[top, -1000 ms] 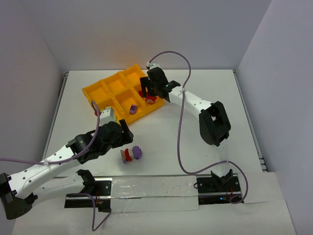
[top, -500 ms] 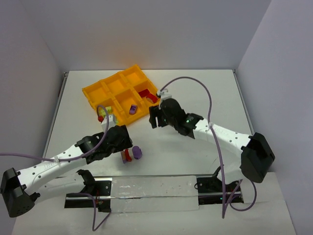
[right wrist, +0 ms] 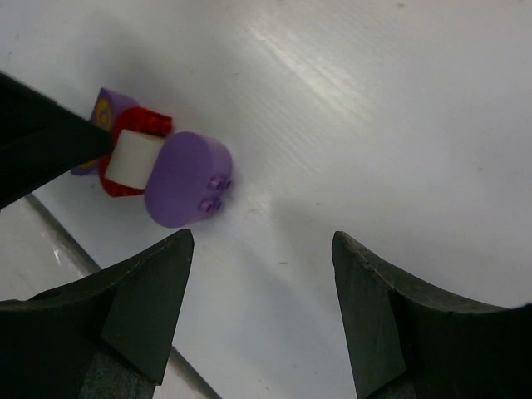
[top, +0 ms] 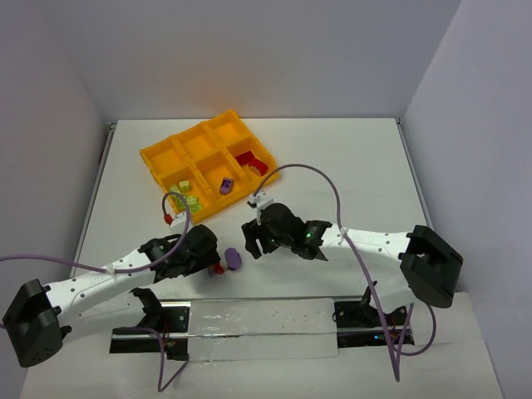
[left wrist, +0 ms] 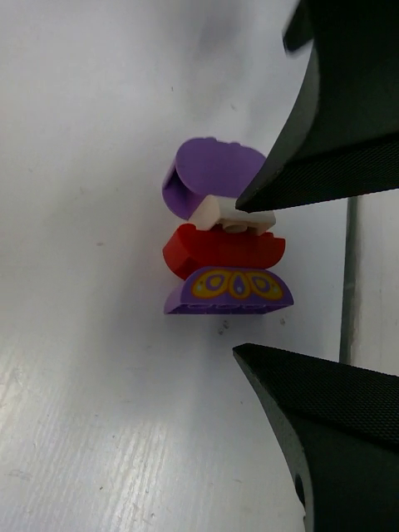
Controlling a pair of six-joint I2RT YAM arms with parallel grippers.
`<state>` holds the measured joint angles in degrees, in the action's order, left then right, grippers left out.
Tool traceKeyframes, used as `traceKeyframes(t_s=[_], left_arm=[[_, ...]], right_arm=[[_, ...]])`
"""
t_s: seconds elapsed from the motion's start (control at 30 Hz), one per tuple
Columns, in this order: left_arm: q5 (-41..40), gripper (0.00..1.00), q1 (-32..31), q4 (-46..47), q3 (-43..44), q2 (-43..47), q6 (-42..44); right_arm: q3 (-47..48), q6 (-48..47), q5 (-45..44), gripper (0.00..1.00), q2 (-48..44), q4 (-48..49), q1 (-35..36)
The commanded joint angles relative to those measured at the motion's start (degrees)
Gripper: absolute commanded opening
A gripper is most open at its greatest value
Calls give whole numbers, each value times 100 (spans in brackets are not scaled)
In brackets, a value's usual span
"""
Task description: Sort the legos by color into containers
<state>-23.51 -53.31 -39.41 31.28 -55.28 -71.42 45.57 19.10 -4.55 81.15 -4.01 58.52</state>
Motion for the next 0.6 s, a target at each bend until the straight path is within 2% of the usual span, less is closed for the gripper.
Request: traceKeyframes(t_s=[0.0,0.17,0.33,0.57], left_arm=[[2,72,81,417,-70,401,-183],[46,73,110,311,-3,296,-103],[493,81,144,852,-127,242,187],[673,71,155,989,-79,-403,191]], right_arm=[[509,-726,203,77,469,375,540],[793,-1216,319,79,986,375,799],[960,-1405,298,79,1356,375,837],[972,-1360,382,72,1681,754,837]])
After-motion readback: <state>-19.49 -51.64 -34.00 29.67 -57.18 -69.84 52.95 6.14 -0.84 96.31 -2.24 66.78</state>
